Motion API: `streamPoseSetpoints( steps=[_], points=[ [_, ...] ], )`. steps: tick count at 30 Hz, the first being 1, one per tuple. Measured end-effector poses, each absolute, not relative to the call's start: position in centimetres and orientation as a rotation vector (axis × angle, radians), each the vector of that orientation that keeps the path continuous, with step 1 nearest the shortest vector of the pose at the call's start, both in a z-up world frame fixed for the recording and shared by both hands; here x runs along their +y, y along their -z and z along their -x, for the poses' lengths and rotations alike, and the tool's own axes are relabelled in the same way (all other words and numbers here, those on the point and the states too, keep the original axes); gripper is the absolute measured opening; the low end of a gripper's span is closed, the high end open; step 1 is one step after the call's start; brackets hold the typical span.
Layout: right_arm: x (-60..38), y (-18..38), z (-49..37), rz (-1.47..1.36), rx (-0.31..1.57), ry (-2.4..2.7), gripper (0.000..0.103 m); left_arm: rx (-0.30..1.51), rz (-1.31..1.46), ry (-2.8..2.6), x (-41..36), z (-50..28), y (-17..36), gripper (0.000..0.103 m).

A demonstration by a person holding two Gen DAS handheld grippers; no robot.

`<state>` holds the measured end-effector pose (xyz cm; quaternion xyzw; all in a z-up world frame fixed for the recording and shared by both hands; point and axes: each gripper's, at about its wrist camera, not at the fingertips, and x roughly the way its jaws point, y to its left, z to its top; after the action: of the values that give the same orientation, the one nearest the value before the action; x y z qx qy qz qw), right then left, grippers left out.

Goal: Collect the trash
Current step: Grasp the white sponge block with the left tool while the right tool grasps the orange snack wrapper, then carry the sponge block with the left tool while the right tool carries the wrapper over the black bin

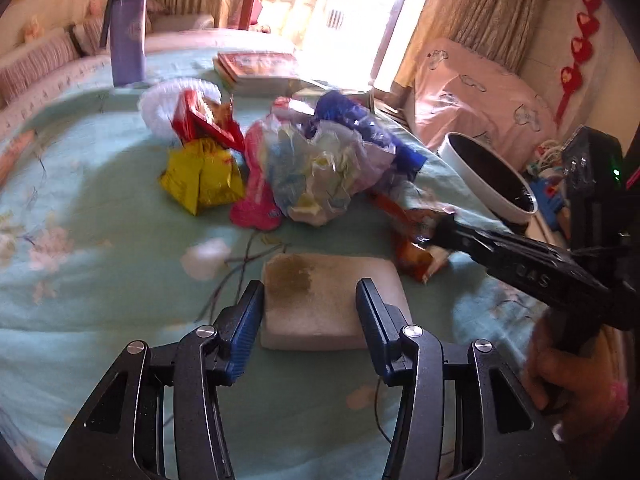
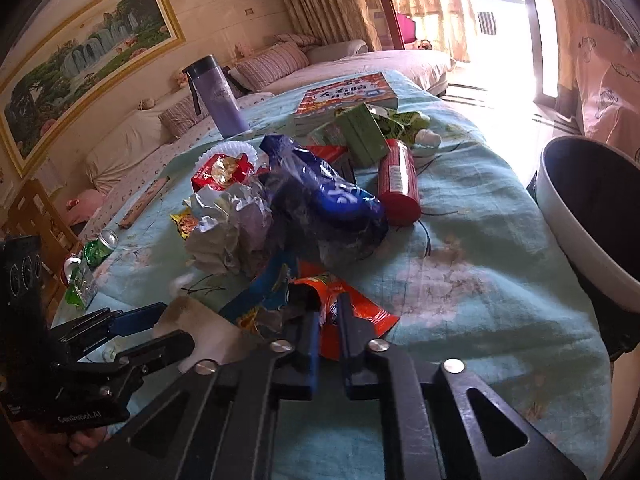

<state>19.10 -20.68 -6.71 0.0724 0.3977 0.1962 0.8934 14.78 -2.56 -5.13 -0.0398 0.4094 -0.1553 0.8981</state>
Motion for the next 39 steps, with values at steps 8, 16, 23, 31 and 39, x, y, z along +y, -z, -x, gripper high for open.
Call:
streamPoseSetpoints(
  steps=[8,16,23,31,39],
  points=[
    [-24.2,5.7,-16.8,-0.212,0.791,-0.381,0.000,0.792,0.085,0.311,-2.1,-14.5,3.3,0.013],
    [-26.9,3.8,-16.3,-0.240,0.730,-0.339,0.000,0.726,0.073,0.327,-4.4,-14.3,1.1,0.009],
    [-29.5,2.9,-16.1,-0.263,0.699,-0.294,0.000,0.688,0.051,0.379,-7.3,-15.1,-0.4,0.000],
    [-30.3,3.7,-16.1,-0.280,0.716,-0.296,0.000,0.708,0.026,0.344,-7.6,-15.2,0.2,0.003],
    [-28.9,4.4,-15.5,-0.272,0.734,-0.340,0.000,0.764,0.071,0.187,-4.0,-13.7,2.5,0.074]
  ],
)
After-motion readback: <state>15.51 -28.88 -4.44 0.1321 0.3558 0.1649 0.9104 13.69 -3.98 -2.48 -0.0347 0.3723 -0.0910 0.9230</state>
